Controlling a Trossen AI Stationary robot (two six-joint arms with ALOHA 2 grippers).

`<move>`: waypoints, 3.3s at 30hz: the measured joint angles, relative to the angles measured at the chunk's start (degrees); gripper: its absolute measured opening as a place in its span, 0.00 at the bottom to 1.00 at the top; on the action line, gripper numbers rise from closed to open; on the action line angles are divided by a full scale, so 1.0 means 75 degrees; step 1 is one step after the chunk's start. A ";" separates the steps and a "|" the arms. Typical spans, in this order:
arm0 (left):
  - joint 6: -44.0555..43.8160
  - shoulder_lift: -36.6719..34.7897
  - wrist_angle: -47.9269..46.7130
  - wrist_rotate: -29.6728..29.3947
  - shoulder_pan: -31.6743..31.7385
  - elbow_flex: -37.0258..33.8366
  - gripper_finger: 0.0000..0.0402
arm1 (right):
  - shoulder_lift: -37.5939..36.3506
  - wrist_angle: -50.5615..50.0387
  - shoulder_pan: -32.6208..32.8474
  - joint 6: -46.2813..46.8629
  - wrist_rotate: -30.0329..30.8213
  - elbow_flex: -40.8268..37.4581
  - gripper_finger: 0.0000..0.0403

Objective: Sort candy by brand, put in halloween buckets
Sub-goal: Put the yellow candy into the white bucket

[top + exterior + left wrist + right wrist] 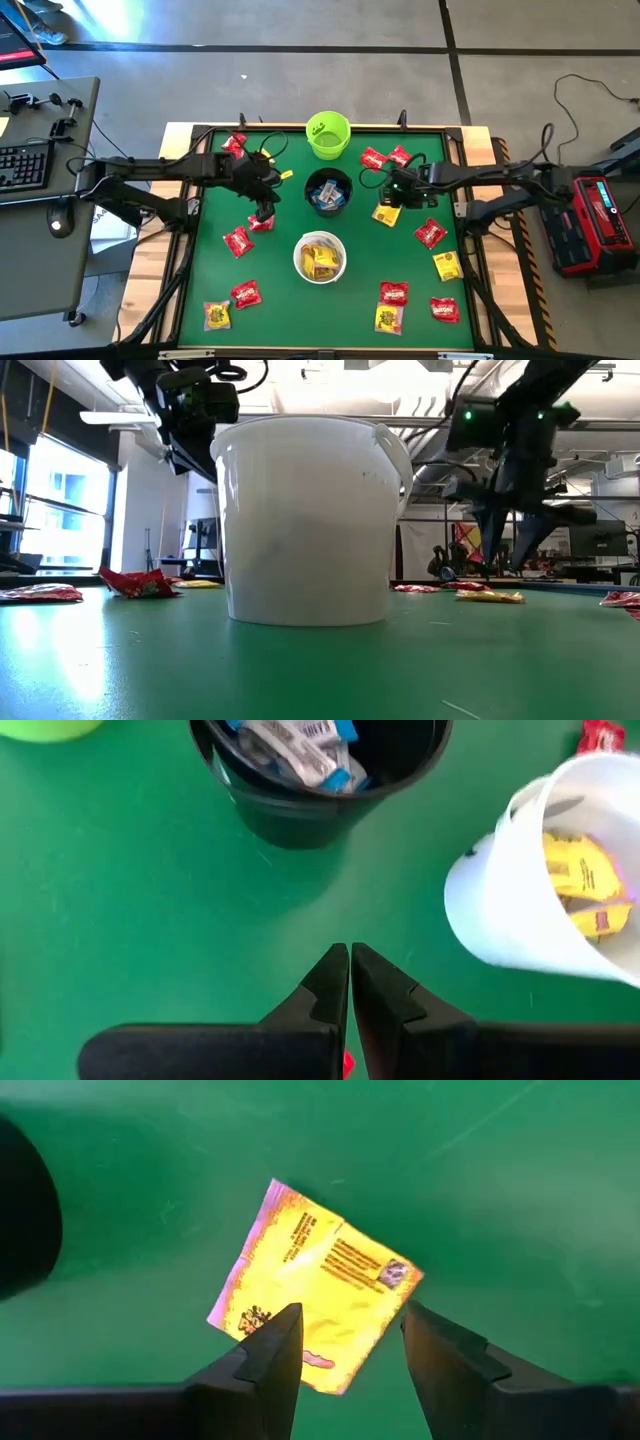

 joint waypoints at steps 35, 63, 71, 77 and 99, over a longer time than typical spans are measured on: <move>-0.0480 0.0009 0.0457 -0.0262 0.0025 -0.0003 0.02 | -0.0145 0.1540 0.0217 -0.1123 0.1497 -0.1183 0.01; -0.0084 -0.1379 0.3166 -0.0661 -0.0141 -0.2564 0.02 | 0.2595 -0.1326 0.3729 -0.3462 0.2685 0.6451 0.00; -0.0280 -0.1669 0.3161 -0.2153 -0.0161 -0.2833 0.02 | 0.4816 -0.1689 0.4265 -0.2827 0.1804 0.8405 0.00; 0.0130 -0.1699 0.3168 -0.2047 -0.0164 -0.2837 0.02 | 0.5928 -0.2031 0.4440 -0.2008 0.1729 0.9290 0.00; 0.0195 -0.1690 0.2692 -0.2133 0.0093 -0.2830 0.02 | 0.6591 -0.2583 0.4282 -0.2077 0.1356 0.9947 0.35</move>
